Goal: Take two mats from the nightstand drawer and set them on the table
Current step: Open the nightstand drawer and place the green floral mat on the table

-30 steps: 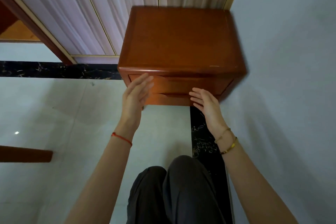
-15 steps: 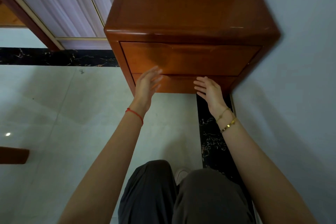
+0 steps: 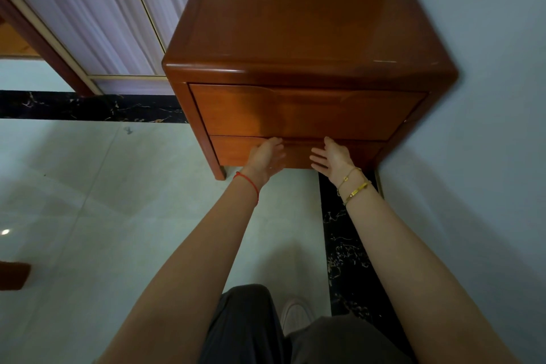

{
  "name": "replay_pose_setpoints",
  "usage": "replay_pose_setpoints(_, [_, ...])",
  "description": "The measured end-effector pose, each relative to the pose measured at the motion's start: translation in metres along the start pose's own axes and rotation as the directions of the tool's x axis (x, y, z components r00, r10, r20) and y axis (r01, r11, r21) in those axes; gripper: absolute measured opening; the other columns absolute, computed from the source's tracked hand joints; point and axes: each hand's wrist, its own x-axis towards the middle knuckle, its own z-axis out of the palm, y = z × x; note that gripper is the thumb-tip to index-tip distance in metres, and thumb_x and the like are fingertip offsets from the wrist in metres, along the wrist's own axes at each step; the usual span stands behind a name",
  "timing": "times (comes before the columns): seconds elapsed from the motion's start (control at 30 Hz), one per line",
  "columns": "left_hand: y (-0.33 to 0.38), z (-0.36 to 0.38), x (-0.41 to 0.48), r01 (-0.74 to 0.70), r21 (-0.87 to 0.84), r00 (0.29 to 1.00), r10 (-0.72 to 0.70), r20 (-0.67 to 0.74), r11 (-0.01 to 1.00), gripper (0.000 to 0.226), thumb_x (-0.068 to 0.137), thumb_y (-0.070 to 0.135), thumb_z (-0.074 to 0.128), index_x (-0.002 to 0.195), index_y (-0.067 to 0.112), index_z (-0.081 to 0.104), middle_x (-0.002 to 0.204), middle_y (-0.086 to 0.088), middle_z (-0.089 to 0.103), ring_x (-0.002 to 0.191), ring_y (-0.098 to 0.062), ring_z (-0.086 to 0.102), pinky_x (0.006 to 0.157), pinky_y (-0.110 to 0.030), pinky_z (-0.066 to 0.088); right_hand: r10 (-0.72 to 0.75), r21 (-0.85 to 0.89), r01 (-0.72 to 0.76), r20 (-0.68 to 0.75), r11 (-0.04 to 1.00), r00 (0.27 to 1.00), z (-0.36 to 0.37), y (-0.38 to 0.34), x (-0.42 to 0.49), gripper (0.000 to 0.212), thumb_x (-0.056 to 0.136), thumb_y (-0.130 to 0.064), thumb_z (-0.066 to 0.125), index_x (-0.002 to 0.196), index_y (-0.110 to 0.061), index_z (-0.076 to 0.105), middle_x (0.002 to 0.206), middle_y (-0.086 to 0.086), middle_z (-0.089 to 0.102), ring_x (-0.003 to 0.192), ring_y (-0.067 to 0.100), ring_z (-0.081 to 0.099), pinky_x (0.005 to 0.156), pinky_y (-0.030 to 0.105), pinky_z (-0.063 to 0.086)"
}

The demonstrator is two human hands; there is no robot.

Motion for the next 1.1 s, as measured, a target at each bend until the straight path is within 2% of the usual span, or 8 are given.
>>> replay_pose_setpoints(0.1, [0.000, 0.001, 0.007, -0.004, -0.035, 1.000, 0.005, 0.031, 0.999, 0.041, 0.100, 0.022, 0.053, 0.139, 0.008, 0.050, 0.145, -0.010, 0.054, 0.133, -0.028, 0.052, 0.103, -0.043, 0.044, 0.019, 0.078, -0.021, 0.026, 0.997, 0.999, 0.000, -0.004, 0.007, 0.046, 0.103, -0.027, 0.038, 0.144, -0.006, 0.035, 0.131, 0.014, 0.060, 0.115, 0.027, 0.061, 0.091, 0.037, 0.053])
replay_pose_setpoints(0.2, [0.000, 0.002, 0.011, 0.010, -0.030, 1.000, -0.009, 0.012, 0.999, 0.044, 0.099, 0.023, 0.055, 0.140, 0.008, 0.050, 0.145, -0.010, 0.053, 0.129, -0.027, 0.053, 0.093, -0.040, 0.047, 0.037, 0.135, -0.043, 0.047, 0.990, 0.998, 0.000, -0.005, 0.014, 0.045, 0.103, -0.025, 0.038, 0.144, -0.006, 0.036, 0.130, 0.014, 0.060, 0.115, 0.028, 0.061, 0.092, 0.037, 0.053])
replay_pose_setpoints(0.33, [-0.001, 0.003, 0.017, 0.064, -0.009, 0.998, -0.064, -0.026, 0.998, 0.050, 0.094, 0.027, 0.060, 0.140, 0.011, 0.051, 0.141, -0.010, 0.052, 0.121, -0.026, 0.053, 0.078, -0.036, 0.051, 0.075, 0.118, -0.077, 0.020, 0.990, 0.997, 0.003, 0.001, 0.022, 0.044, 0.102, -0.024, 0.039, 0.142, -0.005, 0.039, 0.128, 0.014, 0.061, 0.113, 0.028, 0.061, 0.089, 0.036, 0.053])
replay_pose_setpoints(0.57, [-0.003, 0.003, 0.029, 0.075, -0.065, 0.997, -0.076, -0.016, 0.995, 0.048, 0.096, 0.023, 0.057, 0.141, 0.008, 0.050, 0.138, -0.011, 0.053, 0.107, -0.022, 0.054, 0.081, -0.037, 0.048, 0.114, 0.165, -0.118, 0.032, 0.979, 0.993, 0.001, 0.009, 0.035, 0.041, 0.102, -0.020, 0.040, 0.142, -0.008, 0.039, 0.133, 0.015, 0.056, 0.117, 0.029, 0.059, 0.096, 0.039, 0.051])
replay_pose_setpoints(0.77, [-0.009, 0.003, 0.033, 0.077, -0.094, 0.997, -0.079, -0.020, 0.993, 0.042, 0.099, 0.015, 0.052, 0.139, 0.004, 0.049, 0.127, -0.017, 0.058, 0.133, -0.030, 0.052, 0.088, -0.036, 0.049, 0.127, 0.210, -0.141, 0.081, 0.967, 0.989, -0.005, 0.009, 0.040, 0.043, 0.102, -0.017, 0.039, 0.144, -0.008, 0.035, 0.132, 0.017, 0.057, 0.119, 0.029, 0.058, 0.087, 0.034, 0.051])
replay_pose_setpoints(0.83, [-0.013, 0.000, 0.033, 0.063, -0.083, 0.998, -0.066, -0.025, 0.995, 0.038, 0.100, 0.014, 0.050, 0.136, 0.003, 0.051, 0.131, -0.018, 0.058, 0.118, -0.026, 0.058, 0.089, -0.036, 0.051, 0.131, 0.191, -0.145, 0.083, 0.971, 0.988, -0.007, 0.011, 0.040, 0.044, 0.103, -0.017, 0.038, 0.146, -0.009, 0.033, 0.131, 0.015, 0.058, 0.118, 0.029, 0.058, 0.087, 0.033, 0.051])
replay_pose_setpoints(0.93, [-0.019, -0.004, 0.029, 0.057, -0.043, 0.998, -0.058, -0.034, 0.997, 0.026, 0.100, 0.014, 0.049, 0.124, 0.006, 0.056, 0.114, -0.010, 0.056, 0.086, -0.016, 0.058, 0.089, -0.036, 0.052, 0.155, 0.152, -0.163, 0.065, 0.975, 0.986, -0.008, 0.016, 0.036, 0.043, 0.103, -0.019, 0.037, 0.145, -0.008, 0.034, 0.128, 0.015, 0.060, 0.116, 0.027, 0.060, 0.086, 0.032, 0.052])
replay_pose_setpoints(1.1, [-0.039, -0.017, 0.002, 0.090, -0.002, 0.995, -0.090, -0.030, 0.996, 0.012, 0.099, 0.017, 0.054, 0.109, 0.012, 0.059, 0.111, -0.009, 0.064, 0.110, -0.024, 0.060, 0.099, -0.042, 0.053, 0.169, 0.119, -0.171, 0.031, 0.978, 0.985, -0.020, 0.040, 0.011, 0.045, 0.102, -0.025, 0.042, 0.144, -0.008, 0.037, 0.123, 0.015, 0.064, 0.113, 0.028, 0.062, 0.092, 0.035, 0.053])
